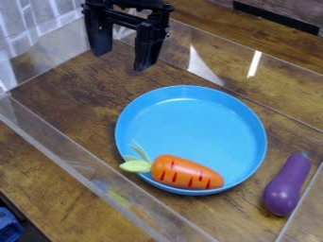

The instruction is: Remove the carrot from the blue tray and put it on the table

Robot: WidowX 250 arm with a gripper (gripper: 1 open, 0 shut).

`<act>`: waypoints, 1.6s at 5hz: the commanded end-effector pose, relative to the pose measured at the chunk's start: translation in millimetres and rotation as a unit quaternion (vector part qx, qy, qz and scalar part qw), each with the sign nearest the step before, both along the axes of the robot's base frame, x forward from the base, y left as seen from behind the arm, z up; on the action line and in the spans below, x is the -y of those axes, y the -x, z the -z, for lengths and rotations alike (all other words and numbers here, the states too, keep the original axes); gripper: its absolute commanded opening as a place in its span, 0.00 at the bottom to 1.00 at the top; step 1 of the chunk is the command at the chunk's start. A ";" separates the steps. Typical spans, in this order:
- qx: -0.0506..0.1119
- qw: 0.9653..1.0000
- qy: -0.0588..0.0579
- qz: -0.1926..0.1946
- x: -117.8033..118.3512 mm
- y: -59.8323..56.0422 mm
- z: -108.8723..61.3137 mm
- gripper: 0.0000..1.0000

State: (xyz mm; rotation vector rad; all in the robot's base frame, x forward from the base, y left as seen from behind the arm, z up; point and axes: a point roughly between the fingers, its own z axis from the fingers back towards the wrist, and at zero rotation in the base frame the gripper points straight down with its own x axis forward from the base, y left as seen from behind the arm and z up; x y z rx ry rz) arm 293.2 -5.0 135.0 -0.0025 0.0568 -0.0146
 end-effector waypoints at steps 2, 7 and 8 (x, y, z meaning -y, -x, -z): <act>-0.009 0.997 0.002 0.083 13.2 8.8 13.1 1.00; 0.022 0.940 -0.027 0.339 56.0 23.1 73.8 1.00; 0.024 0.933 -0.030 0.357 58.2 20.3 90.0 1.00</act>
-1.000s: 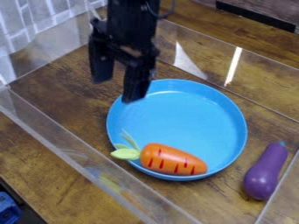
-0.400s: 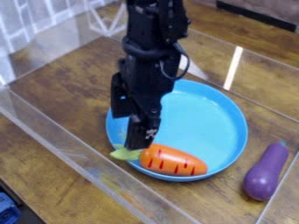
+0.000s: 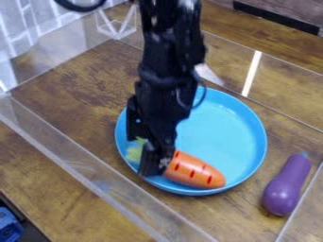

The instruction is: Remove the carrot from the blue tray and put it on the table

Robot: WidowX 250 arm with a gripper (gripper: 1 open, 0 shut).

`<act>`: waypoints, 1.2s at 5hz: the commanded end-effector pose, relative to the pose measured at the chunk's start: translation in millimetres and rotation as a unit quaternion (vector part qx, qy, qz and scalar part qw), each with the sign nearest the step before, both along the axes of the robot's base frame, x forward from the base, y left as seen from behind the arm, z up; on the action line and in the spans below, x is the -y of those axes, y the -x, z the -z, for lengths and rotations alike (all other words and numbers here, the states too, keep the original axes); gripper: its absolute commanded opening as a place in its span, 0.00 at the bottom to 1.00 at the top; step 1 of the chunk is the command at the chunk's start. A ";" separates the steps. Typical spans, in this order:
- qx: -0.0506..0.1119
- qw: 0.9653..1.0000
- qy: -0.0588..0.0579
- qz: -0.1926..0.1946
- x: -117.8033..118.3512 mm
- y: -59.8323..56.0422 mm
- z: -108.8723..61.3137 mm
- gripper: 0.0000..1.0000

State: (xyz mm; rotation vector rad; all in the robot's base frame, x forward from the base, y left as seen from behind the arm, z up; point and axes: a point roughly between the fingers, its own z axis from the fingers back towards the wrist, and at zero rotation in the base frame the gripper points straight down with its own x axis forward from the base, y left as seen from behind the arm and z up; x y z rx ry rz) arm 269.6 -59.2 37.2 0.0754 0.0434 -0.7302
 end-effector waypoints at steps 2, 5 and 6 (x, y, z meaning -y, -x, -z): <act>0.023 0.999 -0.008 0.024 8.5 -8.9 12.4 1.00; 0.035 0.999 0.001 0.019 11.3 -11.7 18.3 0.00; 0.041 0.999 0.005 0.020 12.7 -12.9 19.6 0.00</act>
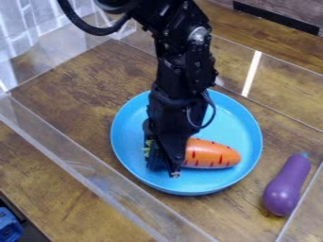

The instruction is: Remove the carrot from the blue tray and put it on the table

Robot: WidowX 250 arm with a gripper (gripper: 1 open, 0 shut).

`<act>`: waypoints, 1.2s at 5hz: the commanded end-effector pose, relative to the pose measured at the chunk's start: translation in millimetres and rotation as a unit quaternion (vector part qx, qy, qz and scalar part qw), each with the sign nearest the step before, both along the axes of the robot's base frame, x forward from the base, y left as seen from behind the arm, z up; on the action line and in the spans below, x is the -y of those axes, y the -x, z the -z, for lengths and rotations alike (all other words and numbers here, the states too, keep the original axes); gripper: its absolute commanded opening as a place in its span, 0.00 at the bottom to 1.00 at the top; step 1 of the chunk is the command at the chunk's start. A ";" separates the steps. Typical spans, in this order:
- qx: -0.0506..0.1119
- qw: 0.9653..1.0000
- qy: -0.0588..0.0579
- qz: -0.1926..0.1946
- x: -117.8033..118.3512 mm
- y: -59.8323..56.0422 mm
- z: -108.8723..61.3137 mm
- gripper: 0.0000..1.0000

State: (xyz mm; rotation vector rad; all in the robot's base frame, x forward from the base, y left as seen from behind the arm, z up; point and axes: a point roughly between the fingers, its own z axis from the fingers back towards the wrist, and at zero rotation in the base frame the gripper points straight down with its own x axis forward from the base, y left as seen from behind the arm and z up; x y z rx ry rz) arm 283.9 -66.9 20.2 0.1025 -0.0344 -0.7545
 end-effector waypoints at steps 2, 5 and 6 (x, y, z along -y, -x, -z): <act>0.011 1.000 0.006 0.007 6.2 -0.5 4.5 0.00; 0.019 1.000 0.010 0.007 8.3 -0.9 7.3 0.00; 0.021 1.000 0.011 0.007 9.2 -0.7 8.0 0.00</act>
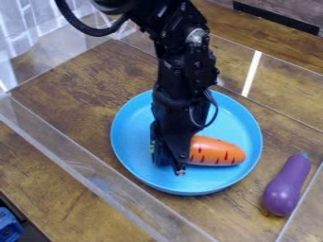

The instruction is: Remove the carrot from the blue tray and put it on the table

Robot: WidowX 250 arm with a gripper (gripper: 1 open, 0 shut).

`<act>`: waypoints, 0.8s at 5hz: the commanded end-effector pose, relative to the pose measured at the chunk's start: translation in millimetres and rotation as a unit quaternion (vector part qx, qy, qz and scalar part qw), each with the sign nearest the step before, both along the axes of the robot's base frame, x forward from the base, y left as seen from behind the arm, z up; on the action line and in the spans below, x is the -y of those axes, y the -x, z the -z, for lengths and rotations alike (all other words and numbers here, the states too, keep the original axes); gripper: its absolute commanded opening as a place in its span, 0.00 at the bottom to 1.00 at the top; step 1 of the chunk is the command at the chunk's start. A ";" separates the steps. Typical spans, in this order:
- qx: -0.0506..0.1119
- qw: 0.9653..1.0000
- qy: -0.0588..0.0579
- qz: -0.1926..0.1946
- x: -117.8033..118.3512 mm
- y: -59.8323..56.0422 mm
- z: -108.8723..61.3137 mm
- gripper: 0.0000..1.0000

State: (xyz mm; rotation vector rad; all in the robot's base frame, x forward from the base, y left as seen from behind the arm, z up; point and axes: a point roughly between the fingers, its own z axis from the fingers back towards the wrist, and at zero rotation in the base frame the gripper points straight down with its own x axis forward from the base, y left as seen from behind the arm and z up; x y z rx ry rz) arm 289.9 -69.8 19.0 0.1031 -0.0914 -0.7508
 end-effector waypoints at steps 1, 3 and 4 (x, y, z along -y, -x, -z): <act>-0.005 1.000 -0.002 0.007 5.4 2.8 2.9 0.00; -0.005 1.000 -0.007 0.008 3.8 -2.1 -5.6 0.00; -0.004 1.000 -0.010 0.007 3.1 -5.0 -9.9 0.00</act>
